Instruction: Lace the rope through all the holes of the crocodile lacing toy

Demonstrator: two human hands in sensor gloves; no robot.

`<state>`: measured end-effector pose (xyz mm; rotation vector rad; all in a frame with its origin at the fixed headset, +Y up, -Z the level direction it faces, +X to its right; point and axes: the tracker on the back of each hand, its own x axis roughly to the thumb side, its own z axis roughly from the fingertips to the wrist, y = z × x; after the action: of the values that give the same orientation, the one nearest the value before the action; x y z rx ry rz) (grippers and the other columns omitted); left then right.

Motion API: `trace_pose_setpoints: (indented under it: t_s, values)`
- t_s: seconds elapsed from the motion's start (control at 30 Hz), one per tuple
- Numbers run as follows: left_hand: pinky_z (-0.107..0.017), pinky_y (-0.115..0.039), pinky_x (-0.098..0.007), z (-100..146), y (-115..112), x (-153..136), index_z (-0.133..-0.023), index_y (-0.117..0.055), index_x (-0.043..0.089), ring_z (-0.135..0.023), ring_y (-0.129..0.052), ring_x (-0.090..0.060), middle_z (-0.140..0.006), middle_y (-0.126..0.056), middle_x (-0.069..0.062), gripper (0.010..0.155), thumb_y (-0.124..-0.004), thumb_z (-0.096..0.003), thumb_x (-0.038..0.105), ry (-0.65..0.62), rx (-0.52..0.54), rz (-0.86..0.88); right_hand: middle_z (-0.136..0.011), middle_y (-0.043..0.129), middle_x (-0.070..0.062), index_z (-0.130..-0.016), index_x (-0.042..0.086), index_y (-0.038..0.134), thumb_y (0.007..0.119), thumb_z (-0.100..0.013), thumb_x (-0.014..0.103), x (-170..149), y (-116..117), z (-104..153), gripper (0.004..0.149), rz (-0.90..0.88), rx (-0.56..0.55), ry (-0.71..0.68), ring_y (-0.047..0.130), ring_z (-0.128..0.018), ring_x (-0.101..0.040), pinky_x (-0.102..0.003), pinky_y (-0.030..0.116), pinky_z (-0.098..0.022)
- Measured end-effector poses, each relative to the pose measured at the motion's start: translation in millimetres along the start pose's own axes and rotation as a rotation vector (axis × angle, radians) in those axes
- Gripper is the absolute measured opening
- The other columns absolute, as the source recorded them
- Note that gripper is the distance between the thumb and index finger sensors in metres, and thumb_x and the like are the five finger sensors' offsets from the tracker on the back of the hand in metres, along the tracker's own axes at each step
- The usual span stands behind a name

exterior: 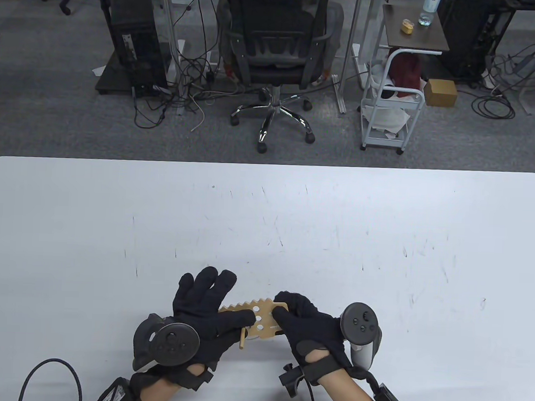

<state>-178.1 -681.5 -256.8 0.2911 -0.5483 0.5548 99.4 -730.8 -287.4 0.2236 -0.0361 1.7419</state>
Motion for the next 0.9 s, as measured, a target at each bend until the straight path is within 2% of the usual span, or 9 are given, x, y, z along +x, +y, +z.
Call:
trace_pose_setpoints:
  t_s: [0.23,0.9]
  values:
    - [-0.078,-0.02,-0.063,0,2,-4,-0.082,-0.087,0.055,-0.112,-0.034,-0.035,-0.118,-0.046,0.002,0.044,-0.092,-0.0389,0.048,0.015,0.014,0.108,-0.065,0.102,-0.004,-0.084,0.011,0.077,0.086,-0.045,0.038,-2,-5,-2,0.049,-0.005,-0.016,0.009,0.111,-0.044,-0.021,-0.04,0.087,-0.039]
    - [-0.078,-0.021,-0.063,-1,12,-16,-0.083,-0.086,0.053,-0.111,-0.036,-0.035,-0.117,-0.049,0.0,0.044,-0.09,-0.0394,0.047,0.061,0.052,0.045,-0.067,0.101,-0.005,-0.085,0.011,0.076,0.086,-0.045,0.038,-9,-25,-10,0.049,-0.026,-0.095,0.044,0.11,-0.046,-0.021,-0.041,0.086,-0.04]
